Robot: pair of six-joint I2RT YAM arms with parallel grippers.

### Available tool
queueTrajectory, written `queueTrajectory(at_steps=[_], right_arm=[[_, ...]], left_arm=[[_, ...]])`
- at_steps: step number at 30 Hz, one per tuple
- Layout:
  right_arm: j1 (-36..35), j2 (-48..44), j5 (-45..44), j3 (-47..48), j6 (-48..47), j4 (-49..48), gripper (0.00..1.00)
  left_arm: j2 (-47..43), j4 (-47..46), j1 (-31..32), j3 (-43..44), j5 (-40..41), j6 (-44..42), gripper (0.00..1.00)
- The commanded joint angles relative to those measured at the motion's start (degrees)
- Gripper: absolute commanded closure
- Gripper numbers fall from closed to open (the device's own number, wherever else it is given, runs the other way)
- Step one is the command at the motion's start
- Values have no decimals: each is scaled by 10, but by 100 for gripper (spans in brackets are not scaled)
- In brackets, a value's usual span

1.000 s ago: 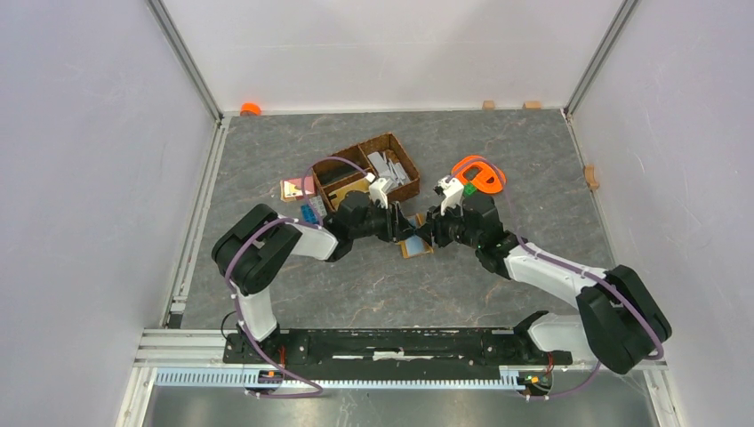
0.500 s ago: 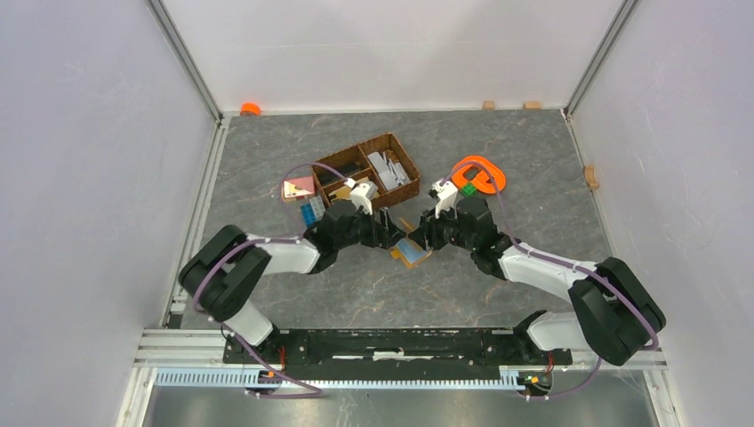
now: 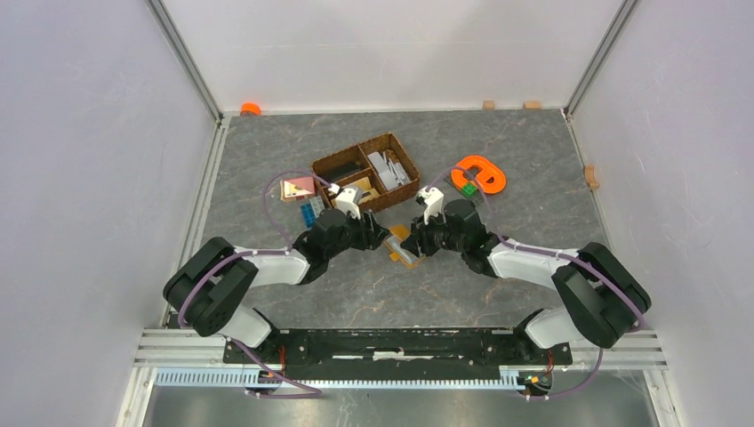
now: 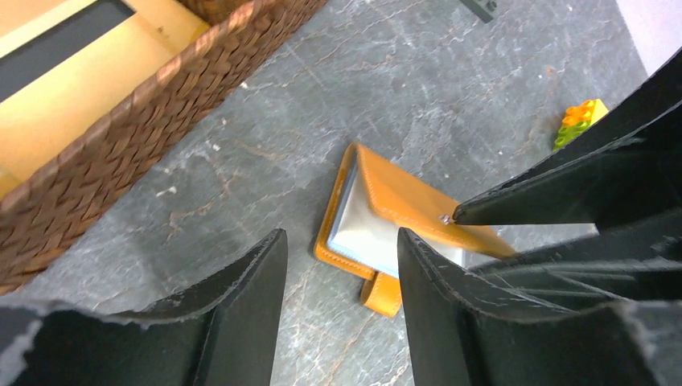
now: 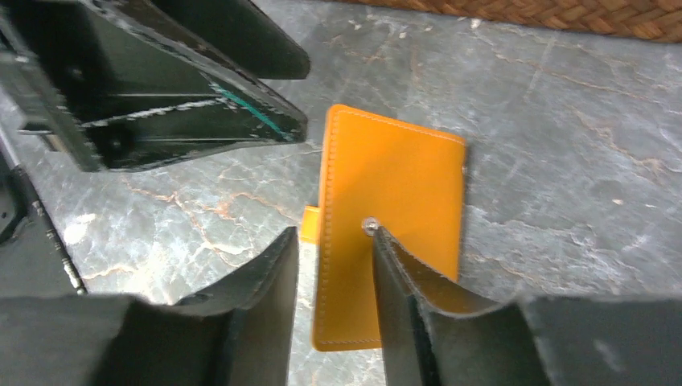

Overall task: Take the credit cards out of the card holder
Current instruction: Close the card holder at the center of the board.

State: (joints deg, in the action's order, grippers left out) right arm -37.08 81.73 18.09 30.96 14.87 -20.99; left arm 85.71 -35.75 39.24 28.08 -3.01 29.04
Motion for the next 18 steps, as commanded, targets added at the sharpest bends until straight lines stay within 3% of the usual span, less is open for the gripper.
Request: queueTrajectory(at_steps=[1,8,10,14,18], right_arm=[[-27,2,44,36,-29,16,50],[-46,-47,28,14,-24,1,51],[-46,-46,4,15,-21,2,61],[-46,-21,-75,37,-21,37,92],[-46,23,-80,64,-34,62,95]], left_arm=[[-27,-54,-3,-26,28,-23,41],[-28,-65,-3,-32,28,-21,42],[-27,-66,-3,-32,28,-21,42],[-29,-67,-3,-34,28,-21,43],[-28,-72,-3,-36,28,-20,44]])
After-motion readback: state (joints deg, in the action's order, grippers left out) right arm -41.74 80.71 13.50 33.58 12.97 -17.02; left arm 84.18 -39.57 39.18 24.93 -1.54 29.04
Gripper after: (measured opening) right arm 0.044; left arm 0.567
